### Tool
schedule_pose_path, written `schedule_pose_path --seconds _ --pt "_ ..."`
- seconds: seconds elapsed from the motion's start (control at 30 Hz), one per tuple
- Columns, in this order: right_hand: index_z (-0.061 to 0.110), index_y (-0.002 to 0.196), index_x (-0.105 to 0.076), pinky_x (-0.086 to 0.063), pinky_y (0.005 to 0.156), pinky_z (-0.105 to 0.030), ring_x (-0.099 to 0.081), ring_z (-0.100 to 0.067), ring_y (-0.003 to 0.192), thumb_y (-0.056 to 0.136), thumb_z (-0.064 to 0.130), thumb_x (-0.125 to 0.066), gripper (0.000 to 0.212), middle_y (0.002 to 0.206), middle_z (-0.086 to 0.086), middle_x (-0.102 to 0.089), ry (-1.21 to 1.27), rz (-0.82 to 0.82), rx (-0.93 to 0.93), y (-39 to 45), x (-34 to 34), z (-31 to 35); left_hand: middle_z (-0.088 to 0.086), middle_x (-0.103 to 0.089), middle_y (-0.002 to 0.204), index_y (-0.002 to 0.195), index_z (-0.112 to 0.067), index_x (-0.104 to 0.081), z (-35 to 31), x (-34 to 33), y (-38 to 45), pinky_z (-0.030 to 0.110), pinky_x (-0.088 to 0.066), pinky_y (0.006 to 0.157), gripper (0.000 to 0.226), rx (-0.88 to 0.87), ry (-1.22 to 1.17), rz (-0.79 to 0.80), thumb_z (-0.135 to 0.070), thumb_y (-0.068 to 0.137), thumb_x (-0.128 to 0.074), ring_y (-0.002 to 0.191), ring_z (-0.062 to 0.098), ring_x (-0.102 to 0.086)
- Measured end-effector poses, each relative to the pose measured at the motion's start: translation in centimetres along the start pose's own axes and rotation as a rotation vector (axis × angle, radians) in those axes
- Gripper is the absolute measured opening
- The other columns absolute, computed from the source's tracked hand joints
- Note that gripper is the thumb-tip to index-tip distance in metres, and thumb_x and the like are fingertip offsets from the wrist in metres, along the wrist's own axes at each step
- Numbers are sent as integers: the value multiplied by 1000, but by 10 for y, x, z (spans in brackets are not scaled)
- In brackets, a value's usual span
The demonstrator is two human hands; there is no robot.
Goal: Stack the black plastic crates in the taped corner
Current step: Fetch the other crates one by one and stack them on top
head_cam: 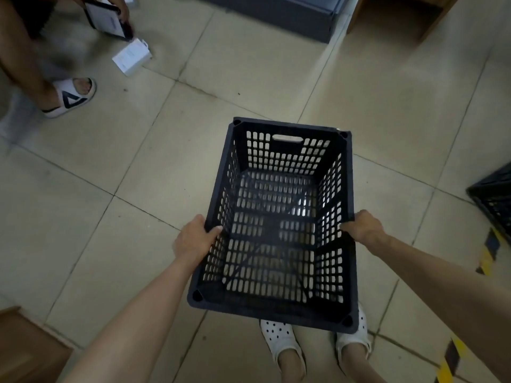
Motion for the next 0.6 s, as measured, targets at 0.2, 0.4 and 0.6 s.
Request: schedule_pose_path --seconds 0.2,0.4,0.6 --pt "0 108 -47 -46 75 -34 -52 -28 86 87 14 -66 31 97 -14 -55 -133 -60 101 -41 40 41 -1 -56 69 70 -17 -47 -19 85 -28 31 -41 60 30 20 -18 -273 -34 87 -64 68 23 -56" --pt "4 111 -52 -54 84 -40 -63 -30 97 84 14 -65 31 105 -14 -63 -119 6 138 -122 82 91 1 -53 61 67 -13 -47 -15 177 -84 28 -34 48 31 7 -52 -323 -30 84 -66 57 19 -51" --pt "8 91 -57 -57 82 -42 -66 -32 92 85 17 -63 12 93 -13 -64 -69 -18 280 -217 148 169 8 -59 66 75 -6 -57 -24 298 -144 33 -41 55 26 -2 -158 -434 -27 86 -67 62 25 -55"
Point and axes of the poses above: each hand's wrist, its own y-axis towards the middle knuckle, its own x-axis out of the back of the hand, z = x × y, the point moved 5 cm from there along y, towards the middle knuckle
